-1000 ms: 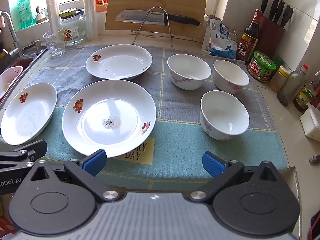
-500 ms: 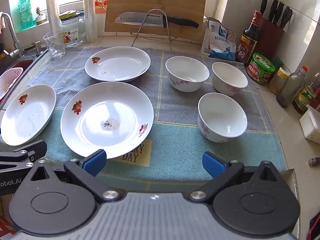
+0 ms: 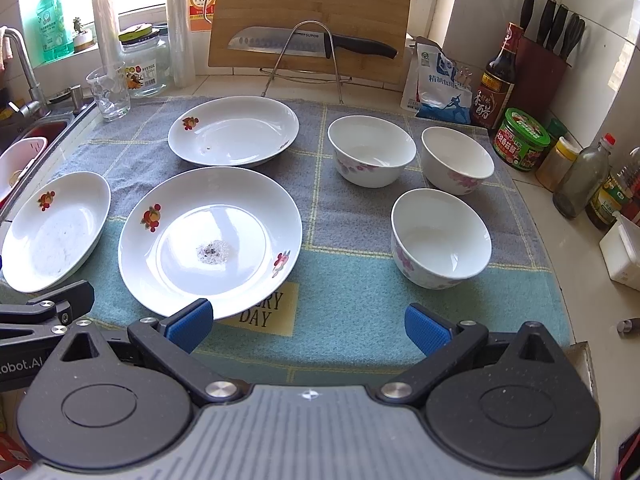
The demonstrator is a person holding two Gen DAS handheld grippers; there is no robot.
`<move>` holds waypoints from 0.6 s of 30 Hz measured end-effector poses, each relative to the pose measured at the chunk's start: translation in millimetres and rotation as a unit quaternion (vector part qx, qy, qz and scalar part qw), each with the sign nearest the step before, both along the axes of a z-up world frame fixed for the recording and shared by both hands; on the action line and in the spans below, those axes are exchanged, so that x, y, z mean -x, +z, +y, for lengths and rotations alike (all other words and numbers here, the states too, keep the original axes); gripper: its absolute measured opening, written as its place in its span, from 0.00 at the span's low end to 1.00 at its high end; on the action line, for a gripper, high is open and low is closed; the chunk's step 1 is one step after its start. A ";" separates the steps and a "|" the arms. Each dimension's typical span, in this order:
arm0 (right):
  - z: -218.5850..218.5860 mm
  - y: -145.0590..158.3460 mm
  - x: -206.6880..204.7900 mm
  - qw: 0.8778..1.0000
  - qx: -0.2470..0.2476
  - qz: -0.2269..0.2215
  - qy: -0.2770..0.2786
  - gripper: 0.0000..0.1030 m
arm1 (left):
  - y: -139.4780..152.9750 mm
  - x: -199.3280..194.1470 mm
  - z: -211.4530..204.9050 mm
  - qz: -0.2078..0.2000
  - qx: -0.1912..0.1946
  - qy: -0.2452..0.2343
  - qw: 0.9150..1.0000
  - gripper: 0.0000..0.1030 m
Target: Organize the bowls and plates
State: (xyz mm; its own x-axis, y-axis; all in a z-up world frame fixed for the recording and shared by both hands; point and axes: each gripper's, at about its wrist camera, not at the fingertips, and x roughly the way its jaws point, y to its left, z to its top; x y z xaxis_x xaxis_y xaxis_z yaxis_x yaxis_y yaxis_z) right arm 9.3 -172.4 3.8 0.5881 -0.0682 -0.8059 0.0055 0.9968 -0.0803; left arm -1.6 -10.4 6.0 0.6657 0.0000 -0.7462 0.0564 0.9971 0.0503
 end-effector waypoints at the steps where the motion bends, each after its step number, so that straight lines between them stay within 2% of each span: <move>1: -0.4 0.0 0.0 1.000 0.000 0.000 0.000 1.00 | -0.2 0.2 0.1 0.000 0.000 0.000 1.000 0.99; 18: -5.4 0.5 -1.0 1.000 0.000 -0.005 0.004 1.00 | 2.5 -2.0 -7.1 -0.002 -0.003 0.001 1.000 0.99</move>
State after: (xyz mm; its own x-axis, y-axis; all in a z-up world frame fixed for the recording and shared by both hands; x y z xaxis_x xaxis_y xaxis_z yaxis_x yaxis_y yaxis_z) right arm 10.3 -177.8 4.2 0.5960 -0.0637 -0.8004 -0.0008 0.9968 -0.0800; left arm 0.4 -17.4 8.5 0.6682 0.0053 -0.7439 0.0541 0.9970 0.0557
